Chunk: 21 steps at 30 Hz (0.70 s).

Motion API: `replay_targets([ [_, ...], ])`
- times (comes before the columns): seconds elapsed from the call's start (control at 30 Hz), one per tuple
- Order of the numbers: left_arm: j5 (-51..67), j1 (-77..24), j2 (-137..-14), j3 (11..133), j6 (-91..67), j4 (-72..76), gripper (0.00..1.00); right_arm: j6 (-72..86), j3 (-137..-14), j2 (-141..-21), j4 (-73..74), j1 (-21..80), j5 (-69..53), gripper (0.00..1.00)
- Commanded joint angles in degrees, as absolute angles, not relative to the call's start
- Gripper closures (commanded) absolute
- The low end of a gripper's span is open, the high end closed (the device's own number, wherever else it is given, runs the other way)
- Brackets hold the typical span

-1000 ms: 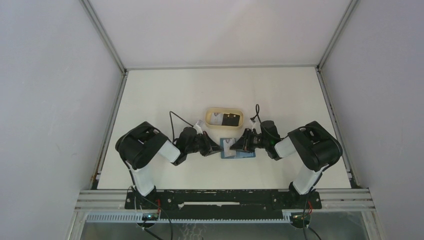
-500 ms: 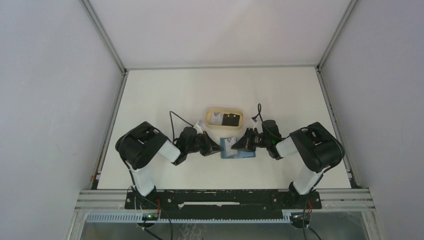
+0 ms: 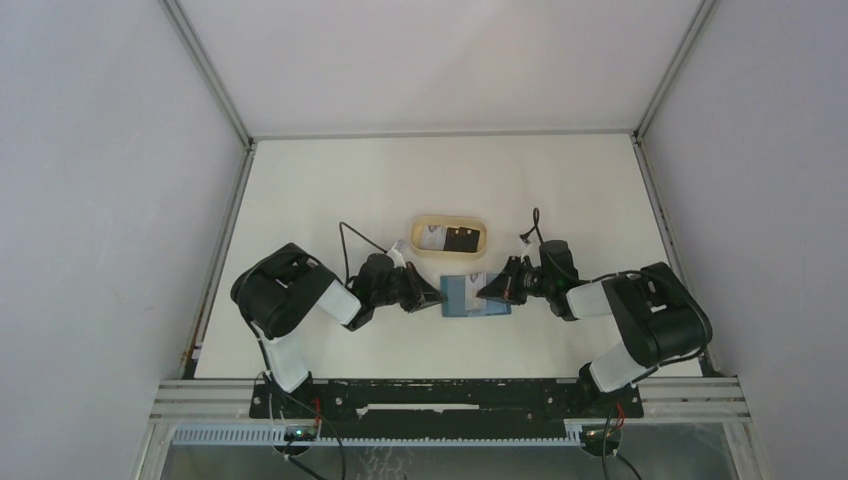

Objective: Take the credit cards out of the card holder

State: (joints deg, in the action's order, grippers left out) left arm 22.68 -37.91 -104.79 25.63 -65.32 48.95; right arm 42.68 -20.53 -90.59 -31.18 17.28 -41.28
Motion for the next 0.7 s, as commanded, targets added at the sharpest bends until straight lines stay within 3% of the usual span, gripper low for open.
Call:
replay_targets([
  [0.0, 19.03, -37.92, -106.18, 24.81, -61.00, 40.25, 1.00, 40.83, -20.79, -84.30, -28.32, 16.44, -42.09, 1.00],
  [0.3, 17.17, -37.84, -102.40, 23.40, -60.70, 39.55, 1.00, 38.09, -28.65, -73.60, -17.32, 17.02, -38.11, 1.00],
  [0.67, 12.86, -37.47, -90.72, 25.13, -50.75, 22.99, 1.00, 34.06, -47.06, -85.22, -10.56, 21.57, -33.22, 1.00],
])
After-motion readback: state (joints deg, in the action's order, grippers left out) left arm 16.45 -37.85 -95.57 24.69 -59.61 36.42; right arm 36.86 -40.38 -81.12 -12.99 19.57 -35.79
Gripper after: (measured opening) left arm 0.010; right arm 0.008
